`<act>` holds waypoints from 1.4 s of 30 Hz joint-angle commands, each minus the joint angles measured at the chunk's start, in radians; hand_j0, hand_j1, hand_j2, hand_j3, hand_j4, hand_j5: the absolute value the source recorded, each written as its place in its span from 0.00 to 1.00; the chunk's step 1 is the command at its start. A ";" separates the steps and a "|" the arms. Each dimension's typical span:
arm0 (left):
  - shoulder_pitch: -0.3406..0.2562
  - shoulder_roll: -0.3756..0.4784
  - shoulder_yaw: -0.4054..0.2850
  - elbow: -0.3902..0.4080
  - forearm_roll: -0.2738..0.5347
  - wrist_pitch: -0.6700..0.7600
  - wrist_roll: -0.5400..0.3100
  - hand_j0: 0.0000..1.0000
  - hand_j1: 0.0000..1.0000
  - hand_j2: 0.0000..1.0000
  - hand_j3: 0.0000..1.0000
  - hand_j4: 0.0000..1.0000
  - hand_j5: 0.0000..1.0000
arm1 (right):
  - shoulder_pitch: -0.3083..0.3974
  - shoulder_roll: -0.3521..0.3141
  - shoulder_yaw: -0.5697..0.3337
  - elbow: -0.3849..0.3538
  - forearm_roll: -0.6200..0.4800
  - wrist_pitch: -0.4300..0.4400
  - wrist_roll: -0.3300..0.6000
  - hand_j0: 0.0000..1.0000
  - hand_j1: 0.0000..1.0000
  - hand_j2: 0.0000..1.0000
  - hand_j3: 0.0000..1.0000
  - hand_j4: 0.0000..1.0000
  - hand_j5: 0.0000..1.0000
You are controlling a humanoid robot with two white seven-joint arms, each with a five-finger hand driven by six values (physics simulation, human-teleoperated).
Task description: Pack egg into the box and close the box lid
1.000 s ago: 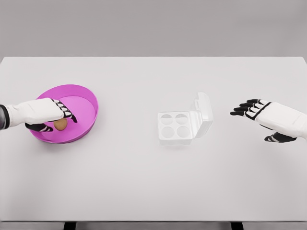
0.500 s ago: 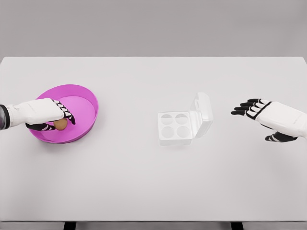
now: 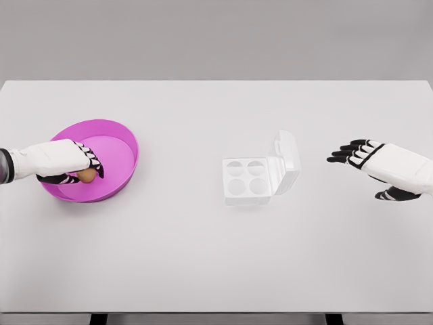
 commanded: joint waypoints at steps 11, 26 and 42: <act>0.000 0.001 0.006 -0.002 0.002 0.001 -0.001 0.43 0.43 0.43 0.43 0.43 0.43 | 0.002 -0.006 -0.010 0.001 -0.008 0.003 0.000 1.00 1.00 1.00 1.00 1.00 1.00; -0.054 0.003 0.021 -0.033 0.043 0.001 -0.001 0.41 0.41 0.41 0.41 0.41 0.41 | 0.012 -0.008 -0.039 0.000 -0.009 0.003 0.000 1.00 1.00 1.00 1.00 1.00 1.00; -0.091 -0.100 0.075 -0.068 0.064 0.001 -0.001 0.40 0.40 0.40 0.40 0.40 0.40 | 0.011 -0.006 -0.045 0.004 -0.009 0.003 0.000 1.00 1.00 1.00 1.00 1.00 1.00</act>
